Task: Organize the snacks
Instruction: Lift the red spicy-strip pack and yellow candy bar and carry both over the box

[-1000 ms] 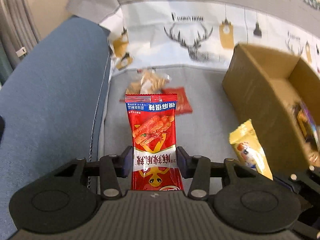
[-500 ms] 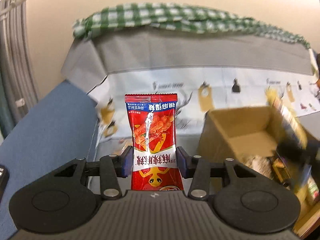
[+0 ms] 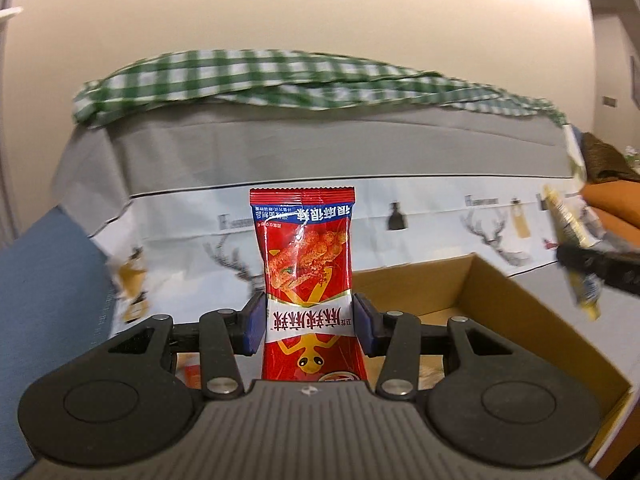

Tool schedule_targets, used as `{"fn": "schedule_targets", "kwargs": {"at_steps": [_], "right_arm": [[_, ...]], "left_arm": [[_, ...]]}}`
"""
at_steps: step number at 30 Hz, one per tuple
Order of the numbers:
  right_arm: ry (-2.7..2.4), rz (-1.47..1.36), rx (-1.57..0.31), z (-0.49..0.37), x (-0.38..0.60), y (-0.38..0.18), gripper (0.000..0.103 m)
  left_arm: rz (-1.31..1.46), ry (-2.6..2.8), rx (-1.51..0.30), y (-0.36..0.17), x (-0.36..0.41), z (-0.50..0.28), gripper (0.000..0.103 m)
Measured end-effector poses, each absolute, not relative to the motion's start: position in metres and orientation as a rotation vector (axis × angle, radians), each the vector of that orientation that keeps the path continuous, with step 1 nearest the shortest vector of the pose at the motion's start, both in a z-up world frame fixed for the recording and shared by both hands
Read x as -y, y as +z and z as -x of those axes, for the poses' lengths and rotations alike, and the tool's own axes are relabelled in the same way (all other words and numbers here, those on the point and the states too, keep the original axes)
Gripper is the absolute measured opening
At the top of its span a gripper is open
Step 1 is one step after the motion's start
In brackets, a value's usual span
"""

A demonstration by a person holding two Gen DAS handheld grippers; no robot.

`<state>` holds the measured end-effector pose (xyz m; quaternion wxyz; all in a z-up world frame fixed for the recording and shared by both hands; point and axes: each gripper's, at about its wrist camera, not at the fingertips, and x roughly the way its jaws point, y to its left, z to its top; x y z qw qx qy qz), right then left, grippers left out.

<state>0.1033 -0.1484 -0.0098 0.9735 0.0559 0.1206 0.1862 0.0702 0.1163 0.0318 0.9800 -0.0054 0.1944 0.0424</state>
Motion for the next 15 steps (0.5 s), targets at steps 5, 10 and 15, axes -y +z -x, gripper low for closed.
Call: {"fn": "schedule_targets", "kwargs": {"at_steps": [5, 10, 15], "right_arm": [[0.345, -0.112, -0.247, -0.114, 0.163, -0.019, 0.016], [0.325, -0.101, -0.284, -0.13, 0.164, -0.027, 0.016], [0.326, -0.082, -0.285, -0.132, 0.162, -0.029, 0.016]], "left_arm": [[0.004, 0.007, -0.354, 0.031, -0.086, -0.08, 0.05], [-0.022, -0.072, -0.314, 0.025, -0.061, -0.088, 0.05], [-0.129, -0.07, -0.344, -0.002, -0.043, -0.099, 0.05]]}}
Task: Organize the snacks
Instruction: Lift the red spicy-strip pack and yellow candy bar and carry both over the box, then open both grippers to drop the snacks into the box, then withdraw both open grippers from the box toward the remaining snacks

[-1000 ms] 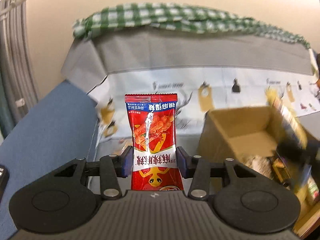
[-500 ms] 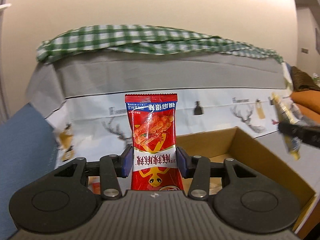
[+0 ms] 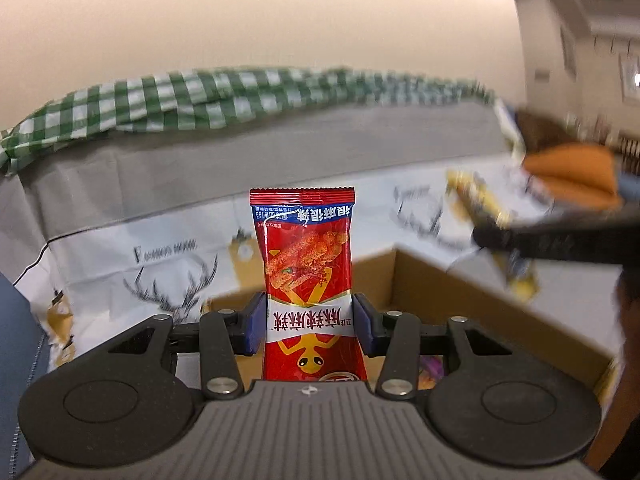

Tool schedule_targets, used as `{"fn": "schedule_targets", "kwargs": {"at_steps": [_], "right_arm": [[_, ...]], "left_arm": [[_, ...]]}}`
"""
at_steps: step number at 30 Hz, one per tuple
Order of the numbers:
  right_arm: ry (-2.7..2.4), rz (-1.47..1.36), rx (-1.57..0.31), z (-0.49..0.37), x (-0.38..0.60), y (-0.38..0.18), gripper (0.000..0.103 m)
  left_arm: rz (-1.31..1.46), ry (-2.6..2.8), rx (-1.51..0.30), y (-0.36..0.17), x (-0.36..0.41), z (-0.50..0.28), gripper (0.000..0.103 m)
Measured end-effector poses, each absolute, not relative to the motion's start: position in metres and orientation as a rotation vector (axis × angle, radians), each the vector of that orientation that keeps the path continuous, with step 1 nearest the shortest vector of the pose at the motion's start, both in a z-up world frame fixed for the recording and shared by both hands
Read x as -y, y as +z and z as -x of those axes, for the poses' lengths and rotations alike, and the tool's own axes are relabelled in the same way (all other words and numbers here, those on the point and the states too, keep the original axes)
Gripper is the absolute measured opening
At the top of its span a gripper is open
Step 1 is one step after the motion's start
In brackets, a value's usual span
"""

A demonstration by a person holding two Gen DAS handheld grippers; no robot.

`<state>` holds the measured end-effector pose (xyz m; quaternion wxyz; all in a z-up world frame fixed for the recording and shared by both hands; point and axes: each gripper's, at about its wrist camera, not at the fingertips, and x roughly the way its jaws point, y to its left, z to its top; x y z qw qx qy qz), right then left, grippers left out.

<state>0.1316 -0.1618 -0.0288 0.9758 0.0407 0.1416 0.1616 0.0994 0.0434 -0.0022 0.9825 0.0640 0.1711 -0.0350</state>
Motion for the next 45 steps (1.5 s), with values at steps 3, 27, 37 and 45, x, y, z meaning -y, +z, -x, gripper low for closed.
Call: {"fn": "schedule_targets", "kwargs": {"at_steps": [3, 27, 37, 45], "right_arm": [[0.328, -0.062, -0.289, -0.133, 0.158, -0.03, 0.016], [0.333, -0.016, -0.322, -0.14, 0.145, -0.036, 0.017], [0.313, -0.005, -0.314, -0.139, 0.141, -0.037, 0.063], [0.325, -0.036, -0.323, -0.137, 0.133, -0.038, 0.064]], "left_arm": [[-0.07, -0.09, -0.364, -0.007, -0.047, -0.107, 0.05], [0.049, -0.103, -0.392, -0.008, -0.063, -0.113, 0.05], [-0.014, -0.069, -0.335, -0.005, -0.062, -0.105, 0.076], [-0.063, -0.002, -0.332, -0.003, -0.082, -0.098, 0.058]]}}
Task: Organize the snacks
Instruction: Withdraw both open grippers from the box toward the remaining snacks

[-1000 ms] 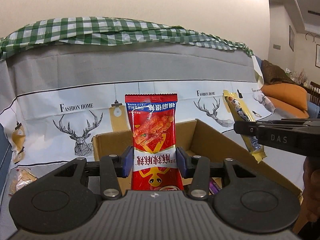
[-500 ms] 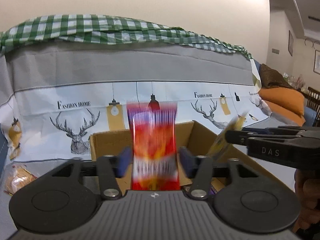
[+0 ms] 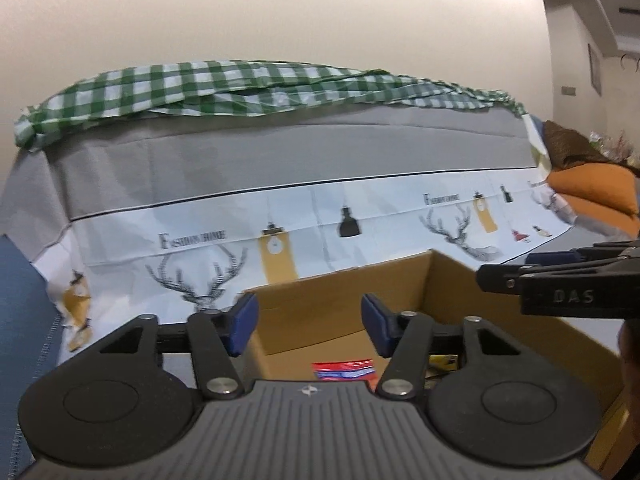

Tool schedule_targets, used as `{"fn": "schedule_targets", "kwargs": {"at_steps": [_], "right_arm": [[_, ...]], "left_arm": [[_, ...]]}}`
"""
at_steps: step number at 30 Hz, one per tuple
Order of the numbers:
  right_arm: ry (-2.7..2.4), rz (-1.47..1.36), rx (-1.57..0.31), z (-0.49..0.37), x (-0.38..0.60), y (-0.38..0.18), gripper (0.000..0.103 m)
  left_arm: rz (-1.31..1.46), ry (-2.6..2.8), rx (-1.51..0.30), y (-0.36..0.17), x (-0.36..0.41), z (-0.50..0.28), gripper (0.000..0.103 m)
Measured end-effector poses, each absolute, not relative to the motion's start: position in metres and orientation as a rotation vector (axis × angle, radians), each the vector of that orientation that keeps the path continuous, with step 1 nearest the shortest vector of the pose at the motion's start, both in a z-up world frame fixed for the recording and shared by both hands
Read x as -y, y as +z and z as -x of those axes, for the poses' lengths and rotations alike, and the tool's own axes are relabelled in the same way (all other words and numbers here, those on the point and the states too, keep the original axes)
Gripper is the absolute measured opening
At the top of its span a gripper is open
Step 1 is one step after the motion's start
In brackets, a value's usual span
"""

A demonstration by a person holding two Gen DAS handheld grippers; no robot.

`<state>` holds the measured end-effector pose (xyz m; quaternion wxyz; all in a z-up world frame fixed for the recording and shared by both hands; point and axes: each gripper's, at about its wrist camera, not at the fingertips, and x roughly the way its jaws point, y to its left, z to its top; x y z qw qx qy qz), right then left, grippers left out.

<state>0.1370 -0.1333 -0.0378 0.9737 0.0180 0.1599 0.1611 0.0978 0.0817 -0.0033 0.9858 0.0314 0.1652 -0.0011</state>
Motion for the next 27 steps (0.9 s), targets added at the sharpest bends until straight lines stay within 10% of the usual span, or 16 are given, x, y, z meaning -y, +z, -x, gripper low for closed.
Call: {"fn": "schedule_targets", "kwargs": {"at_steps": [9, 13, 27], "right_arm": [[0.373, -0.056, -0.313, -0.123, 0.107, -0.039, 0.063], [0.406, -0.09, -0.342, -0.121, 0.095, -0.042, 0.042], [0.542, -0.067, -0.381, -0.113, 0.028, -0.046, 0.028]], "left_arm": [[-0.082, 0.016, -0.368, 0.0, -0.119, -0.073, 0.022], [-0.059, 0.005, -0.436, 0.002, -0.136, -0.071, 0.011], [-0.139, 0.093, -0.602, -0.028, -0.205, -0.123, 0.019]]}}
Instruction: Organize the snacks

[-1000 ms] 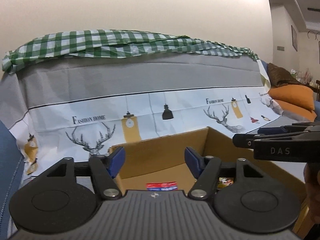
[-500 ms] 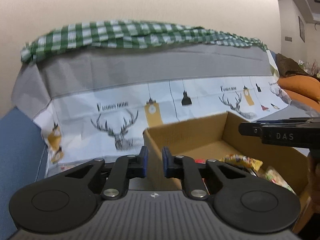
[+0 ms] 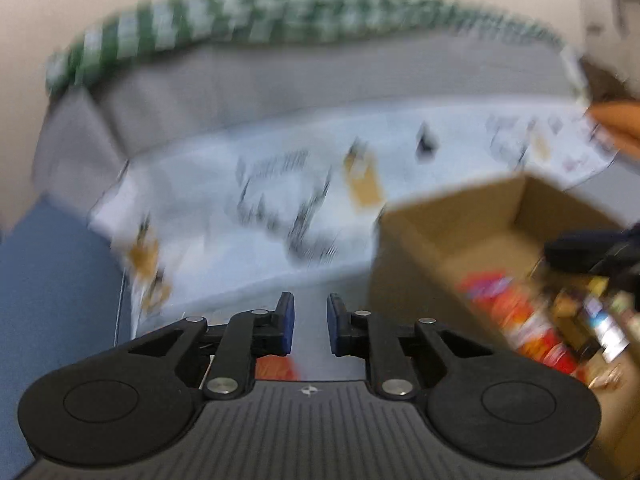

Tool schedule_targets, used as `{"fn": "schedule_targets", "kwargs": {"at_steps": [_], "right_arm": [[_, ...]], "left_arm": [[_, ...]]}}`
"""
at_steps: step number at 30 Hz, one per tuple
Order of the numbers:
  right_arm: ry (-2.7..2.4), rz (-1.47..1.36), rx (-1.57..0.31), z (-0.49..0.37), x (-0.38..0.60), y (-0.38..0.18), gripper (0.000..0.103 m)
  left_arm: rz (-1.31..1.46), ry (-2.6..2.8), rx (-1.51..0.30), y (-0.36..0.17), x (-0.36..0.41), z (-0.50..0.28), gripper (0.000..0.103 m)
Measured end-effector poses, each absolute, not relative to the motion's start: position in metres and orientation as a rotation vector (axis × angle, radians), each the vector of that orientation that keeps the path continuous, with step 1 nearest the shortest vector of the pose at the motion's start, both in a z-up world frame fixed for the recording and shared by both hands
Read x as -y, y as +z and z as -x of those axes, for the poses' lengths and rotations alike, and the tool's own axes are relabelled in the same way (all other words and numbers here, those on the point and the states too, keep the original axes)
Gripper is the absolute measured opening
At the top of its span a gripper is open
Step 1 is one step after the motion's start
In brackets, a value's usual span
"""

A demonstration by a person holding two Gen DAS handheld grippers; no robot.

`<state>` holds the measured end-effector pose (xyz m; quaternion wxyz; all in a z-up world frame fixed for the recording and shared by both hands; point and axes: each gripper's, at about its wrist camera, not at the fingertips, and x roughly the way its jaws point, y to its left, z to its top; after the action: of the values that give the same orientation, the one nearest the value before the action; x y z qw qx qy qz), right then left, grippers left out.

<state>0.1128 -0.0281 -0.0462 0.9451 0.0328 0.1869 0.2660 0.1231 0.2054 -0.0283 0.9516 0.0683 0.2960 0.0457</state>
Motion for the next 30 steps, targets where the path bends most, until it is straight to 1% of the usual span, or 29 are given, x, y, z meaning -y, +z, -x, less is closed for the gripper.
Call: {"fn": "schedule_targets", "kwargs": {"at_steps": [1, 3, 4, 5, 9, 13, 18, 21, 27, 30], "right_arm": [[0.549, -0.064, -0.383, -0.113, 0.023, -0.046, 0.029], [0.568, -0.056, -0.383, -0.111, 0.012, -0.046, 0.029], [0.575, -0.052, -0.377, -0.109, 0.004, -0.046, 0.029], [0.563, -0.045, -0.358, -0.106, -0.002, -0.046, 0.029], [0.52, -0.015, -0.261, -0.089, -0.031, -0.043, 0.029], [0.535, -0.042, -0.267, -0.088, -0.064, -0.048, 0.029], [0.51, 0.015, -0.22, -0.089, -0.109, -0.059, 0.029], [0.515, 0.002, -0.265, -0.099, -0.129, -0.071, 0.03], [0.47, -0.002, -0.359, -0.122, -0.156, -0.106, 0.037], [0.452, -0.002, -0.404, -0.134, -0.164, -0.124, 0.047]], "left_arm": [[-0.135, 0.125, -0.602, -0.029, -0.212, -0.126, 0.019], [-0.061, 0.157, -0.604, -0.026, -0.231, -0.131, 0.023], [-0.009, 0.173, -0.622, -0.027, -0.242, -0.134, 0.03], [0.021, 0.197, -0.642, -0.028, -0.251, -0.137, 0.032], [0.127, 0.351, -0.71, -0.033, -0.292, -0.144, 0.032], [0.248, 0.409, -0.715, -0.032, -0.322, -0.14, 0.032], [0.242, 0.423, -0.734, -0.035, -0.331, -0.139, 0.033], [0.267, 0.425, -0.737, -0.038, -0.338, -0.138, 0.033], [0.276, 0.401, -0.752, -0.044, -0.339, -0.142, 0.033], [0.276, 0.385, -0.756, -0.047, -0.338, -0.145, 0.035]]}}
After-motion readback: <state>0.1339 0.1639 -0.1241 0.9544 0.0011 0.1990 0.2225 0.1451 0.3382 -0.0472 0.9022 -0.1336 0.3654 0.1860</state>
